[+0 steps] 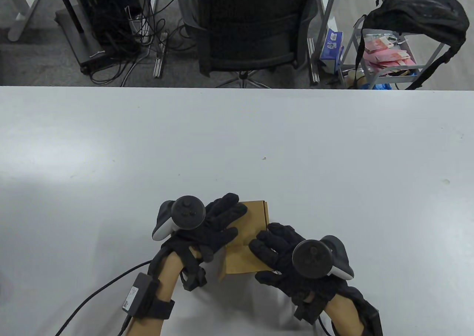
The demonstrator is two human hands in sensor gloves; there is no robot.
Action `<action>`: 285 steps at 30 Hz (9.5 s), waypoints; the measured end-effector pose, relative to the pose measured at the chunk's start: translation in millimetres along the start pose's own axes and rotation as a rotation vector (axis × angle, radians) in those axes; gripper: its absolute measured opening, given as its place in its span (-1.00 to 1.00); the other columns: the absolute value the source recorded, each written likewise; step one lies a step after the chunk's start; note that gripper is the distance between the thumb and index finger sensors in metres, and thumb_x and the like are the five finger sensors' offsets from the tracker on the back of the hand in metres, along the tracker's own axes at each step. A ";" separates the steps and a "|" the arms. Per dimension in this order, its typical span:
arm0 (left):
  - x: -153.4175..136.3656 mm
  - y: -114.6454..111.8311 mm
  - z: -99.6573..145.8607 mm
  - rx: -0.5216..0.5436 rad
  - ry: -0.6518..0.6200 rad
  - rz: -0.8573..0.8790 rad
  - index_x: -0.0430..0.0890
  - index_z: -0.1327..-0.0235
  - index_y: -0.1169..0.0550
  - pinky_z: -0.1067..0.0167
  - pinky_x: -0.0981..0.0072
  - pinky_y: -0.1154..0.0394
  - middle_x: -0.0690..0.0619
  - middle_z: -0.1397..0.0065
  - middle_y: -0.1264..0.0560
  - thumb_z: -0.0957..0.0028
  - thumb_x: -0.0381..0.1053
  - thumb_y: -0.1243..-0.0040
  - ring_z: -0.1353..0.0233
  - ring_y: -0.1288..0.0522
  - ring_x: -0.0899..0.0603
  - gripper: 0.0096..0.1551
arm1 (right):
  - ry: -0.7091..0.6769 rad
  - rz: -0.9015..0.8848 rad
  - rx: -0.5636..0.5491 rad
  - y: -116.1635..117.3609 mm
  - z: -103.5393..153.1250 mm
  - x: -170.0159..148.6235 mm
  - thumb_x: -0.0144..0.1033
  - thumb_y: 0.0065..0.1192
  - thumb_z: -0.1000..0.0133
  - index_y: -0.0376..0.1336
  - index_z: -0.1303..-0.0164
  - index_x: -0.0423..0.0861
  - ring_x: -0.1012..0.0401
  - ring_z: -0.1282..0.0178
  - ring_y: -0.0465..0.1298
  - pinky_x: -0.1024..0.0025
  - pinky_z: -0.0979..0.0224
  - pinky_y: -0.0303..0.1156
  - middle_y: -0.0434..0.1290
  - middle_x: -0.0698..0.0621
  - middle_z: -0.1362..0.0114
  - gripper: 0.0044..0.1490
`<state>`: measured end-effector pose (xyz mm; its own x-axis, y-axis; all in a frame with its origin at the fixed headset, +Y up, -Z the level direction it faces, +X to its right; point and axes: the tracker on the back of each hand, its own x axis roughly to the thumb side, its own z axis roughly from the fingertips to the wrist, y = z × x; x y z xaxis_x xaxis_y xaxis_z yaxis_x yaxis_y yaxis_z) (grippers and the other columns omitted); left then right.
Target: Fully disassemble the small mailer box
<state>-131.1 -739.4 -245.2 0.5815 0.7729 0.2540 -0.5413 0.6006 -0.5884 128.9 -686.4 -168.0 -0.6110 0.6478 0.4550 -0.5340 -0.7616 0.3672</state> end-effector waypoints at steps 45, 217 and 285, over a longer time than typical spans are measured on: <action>-5.2 -0.3 6.0 0.099 -0.065 -0.012 0.31 -0.56 0.09 -0.50 -0.31 -0.12 0.28 -0.71 0.29 0.06 0.46 0.31 -0.73 0.09 -0.26 -0.13 | 0.011 0.587 -0.653 10.4 -48.4 76.0 0.36 0.17 0.24 0.01 -0.43 0.11 0.11 0.06 0.36 -0.04 -0.28 0.22 0.35 0.08 -0.06 0.05; 3.0 -17.5 4.3 0.024 0.146 -0.112 -0.14 -0.55 0.08 -0.49 -0.28 -0.01 -0.21 -0.66 0.15 0.01 0.47 0.36 -0.63 0.04 -0.42 0.02 | 0.221 0.256 -0.140 7.5 -45.9 14.9 0.25 0.00 0.13 0.39 -0.18 -0.01 -0.06 -0.70 -0.01 -0.20 -0.67 -0.19 0.19 0.13 -0.63 -0.19; 3.1 -20.2 3.1 0.022 0.154 -0.119 -0.15 -0.55 0.05 -0.48 -0.29 0.02 -0.21 -0.67 0.13 0.02 0.48 0.37 -0.62 0.05 -0.42 0.03 | 0.913 0.360 -0.306 -19.7 -43.3 -83.6 0.17 0.11 0.12 0.32 -0.27 -0.02 -0.11 -0.70 -0.02 -0.18 -0.62 -0.02 0.16 0.07 -0.63 -0.19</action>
<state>-120.2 -748.5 -230.1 0.7275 0.6566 0.1990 -0.4756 0.6916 -0.5436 165.2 -724.8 -248.3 -0.9075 0.2469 -0.3399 -0.2796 -0.9588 0.0499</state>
